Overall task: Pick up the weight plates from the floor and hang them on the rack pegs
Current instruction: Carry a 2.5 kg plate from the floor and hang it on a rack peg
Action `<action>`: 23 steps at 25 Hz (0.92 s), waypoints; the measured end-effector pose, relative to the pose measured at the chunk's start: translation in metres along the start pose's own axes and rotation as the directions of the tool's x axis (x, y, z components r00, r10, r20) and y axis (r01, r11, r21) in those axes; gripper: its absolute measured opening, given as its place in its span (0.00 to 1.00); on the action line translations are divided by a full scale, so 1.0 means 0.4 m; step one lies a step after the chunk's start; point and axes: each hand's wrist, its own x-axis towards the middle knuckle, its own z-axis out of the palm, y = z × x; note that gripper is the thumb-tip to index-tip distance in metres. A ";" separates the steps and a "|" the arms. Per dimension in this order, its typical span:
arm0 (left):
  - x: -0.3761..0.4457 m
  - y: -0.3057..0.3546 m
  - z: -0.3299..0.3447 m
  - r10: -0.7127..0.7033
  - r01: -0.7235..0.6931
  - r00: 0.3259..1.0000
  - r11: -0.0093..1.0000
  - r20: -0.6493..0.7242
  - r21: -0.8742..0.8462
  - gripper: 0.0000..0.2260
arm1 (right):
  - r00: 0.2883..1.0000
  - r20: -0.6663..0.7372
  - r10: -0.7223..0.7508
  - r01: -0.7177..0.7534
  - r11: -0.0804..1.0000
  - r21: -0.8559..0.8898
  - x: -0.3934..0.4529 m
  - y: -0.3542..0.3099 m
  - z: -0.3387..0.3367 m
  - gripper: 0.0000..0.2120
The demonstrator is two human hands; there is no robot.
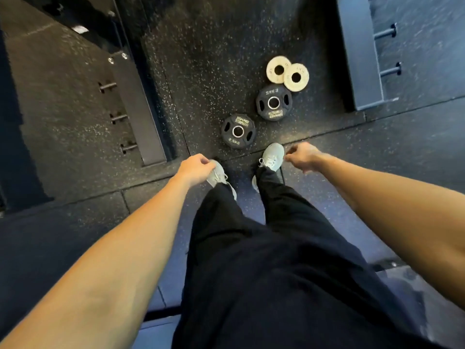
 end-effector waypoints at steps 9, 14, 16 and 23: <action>0.746 -0.097 0.135 -0.059 0.057 0.998 0.990 0.012 0.132 0.16 | 0.979 -0.043 0.198 -0.168 0.911 0.377 0.661 -0.005 0.212 0.15; 1.147 -0.110 0.270 -0.021 0.021 1.000 0.984 -0.005 0.175 0.21 | 0.956 -0.066 0.286 -0.245 0.903 0.353 1.043 0.057 0.358 0.21; 1.278 -0.117 0.324 0.005 0.000 1.000 0.982 -0.027 0.189 0.23 | 0.953 -0.067 0.295 -0.262 0.916 0.305 1.181 0.087 0.428 0.22; 1.497 -0.131 0.433 0.368 -0.313 0.925 0.879 -0.091 0.360 0.23 | 0.944 -0.222 0.243 -0.145 0.913 0.382 1.410 0.091 0.569 0.23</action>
